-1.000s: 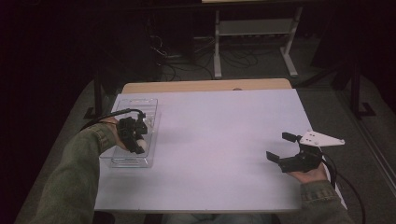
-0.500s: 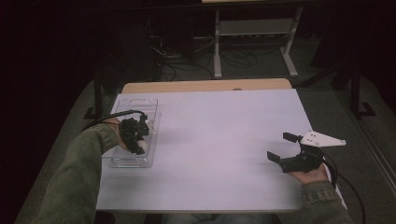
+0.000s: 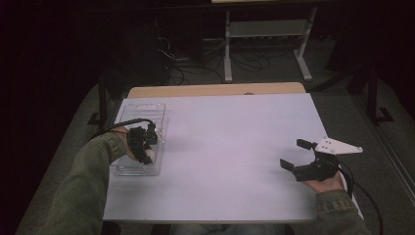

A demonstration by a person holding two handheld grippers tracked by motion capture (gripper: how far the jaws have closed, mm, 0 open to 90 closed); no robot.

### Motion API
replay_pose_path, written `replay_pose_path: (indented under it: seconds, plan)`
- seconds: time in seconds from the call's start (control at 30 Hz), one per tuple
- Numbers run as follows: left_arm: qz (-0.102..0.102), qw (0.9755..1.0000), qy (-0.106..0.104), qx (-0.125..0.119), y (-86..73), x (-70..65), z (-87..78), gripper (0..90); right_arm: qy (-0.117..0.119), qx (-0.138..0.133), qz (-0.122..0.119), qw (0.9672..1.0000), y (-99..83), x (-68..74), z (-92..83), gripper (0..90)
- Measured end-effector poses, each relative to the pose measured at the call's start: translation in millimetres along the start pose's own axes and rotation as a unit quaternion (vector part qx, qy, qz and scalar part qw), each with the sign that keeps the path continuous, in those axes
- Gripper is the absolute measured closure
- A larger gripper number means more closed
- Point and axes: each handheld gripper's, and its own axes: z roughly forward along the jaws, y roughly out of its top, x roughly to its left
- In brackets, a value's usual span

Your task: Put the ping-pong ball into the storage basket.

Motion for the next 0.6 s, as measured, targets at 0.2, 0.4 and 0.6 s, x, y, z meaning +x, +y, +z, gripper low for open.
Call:
replay_pose_path:
  seconds: [0.2, 0.4, 0.6]
  plan:
    - [0.002, 1.0, 0.0, -0.006, 2.7, -1.3, -0.7, 46.3, 0.0, 0.0, 0.001, 1.0, 0.0, -0.1, -0.2, 0.0]
    - [-0.022, 0.9998, -0.004, -0.003, 3.0, -0.5, -2.0, 39.3, -0.002, 0.0, 0.001, 1.0, 0.0, -0.1, -0.6, 0.0]
    - [-0.046, 0.9989, 0.008, -0.01, -1.0, 0.2, -8.8, 23.9, -0.002, 0.0, 0.001, 1.0, 0.0, 0.0, -0.6, 0.0]
